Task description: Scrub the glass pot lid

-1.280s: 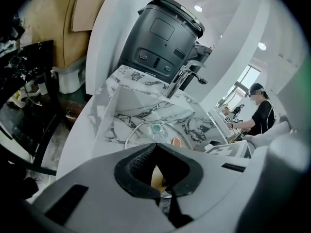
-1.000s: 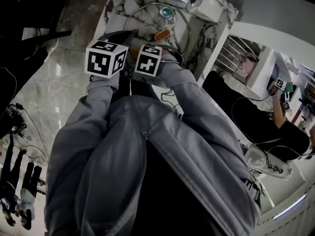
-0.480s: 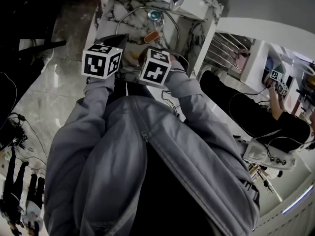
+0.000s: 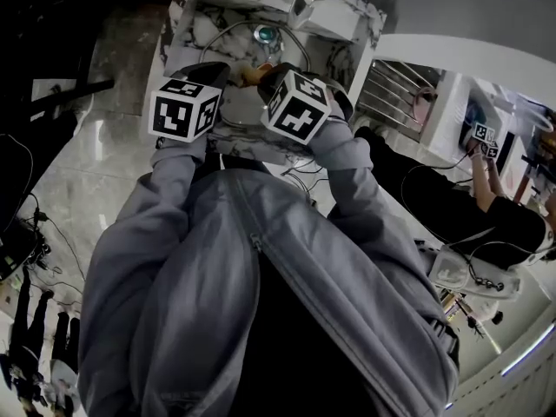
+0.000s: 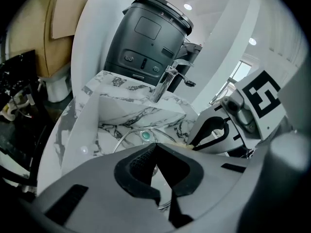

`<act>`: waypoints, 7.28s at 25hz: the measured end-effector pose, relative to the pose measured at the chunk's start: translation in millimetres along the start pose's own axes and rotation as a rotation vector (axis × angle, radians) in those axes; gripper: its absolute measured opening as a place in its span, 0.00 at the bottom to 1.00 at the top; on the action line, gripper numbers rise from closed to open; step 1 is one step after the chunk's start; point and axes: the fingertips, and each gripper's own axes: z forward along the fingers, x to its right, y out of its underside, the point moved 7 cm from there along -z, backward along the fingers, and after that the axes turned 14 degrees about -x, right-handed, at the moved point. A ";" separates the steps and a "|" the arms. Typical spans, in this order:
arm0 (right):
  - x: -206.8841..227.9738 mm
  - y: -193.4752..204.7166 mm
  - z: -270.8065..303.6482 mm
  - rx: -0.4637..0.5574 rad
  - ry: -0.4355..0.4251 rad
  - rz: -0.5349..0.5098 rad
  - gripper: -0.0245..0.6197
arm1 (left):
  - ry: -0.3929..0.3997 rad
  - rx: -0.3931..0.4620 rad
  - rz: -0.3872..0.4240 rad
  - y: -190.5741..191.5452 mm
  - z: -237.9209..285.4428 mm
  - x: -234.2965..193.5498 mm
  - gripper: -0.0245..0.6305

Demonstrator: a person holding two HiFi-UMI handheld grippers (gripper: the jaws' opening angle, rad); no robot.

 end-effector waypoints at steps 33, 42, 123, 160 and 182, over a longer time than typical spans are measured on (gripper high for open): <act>110.4 -13.7 126.2 -0.205 0.108 -0.075 0.10 | 0.014 -0.059 -0.028 -21.4 45.3 -22.4 0.06; 81.7 -8.7 91.2 -0.173 0.033 -0.126 0.10 | 0.018 -0.052 0.003 -10.8 38.3 -9.9 0.06; 74.2 87.2 50.2 -0.140 0.101 0.159 0.10 | 0.097 -0.071 0.138 -34.3 61.0 42.1 0.06; 67.3 85.4 123.1 -0.344 -0.007 -0.054 0.10 | 0.093 -0.085 0.101 -44.7 86.4 39.3 0.06; -62.1 90.9 113.0 -0.330 -0.302 -0.073 0.10 | 0.093 -0.065 0.156 1.6 49.3 65.0 0.06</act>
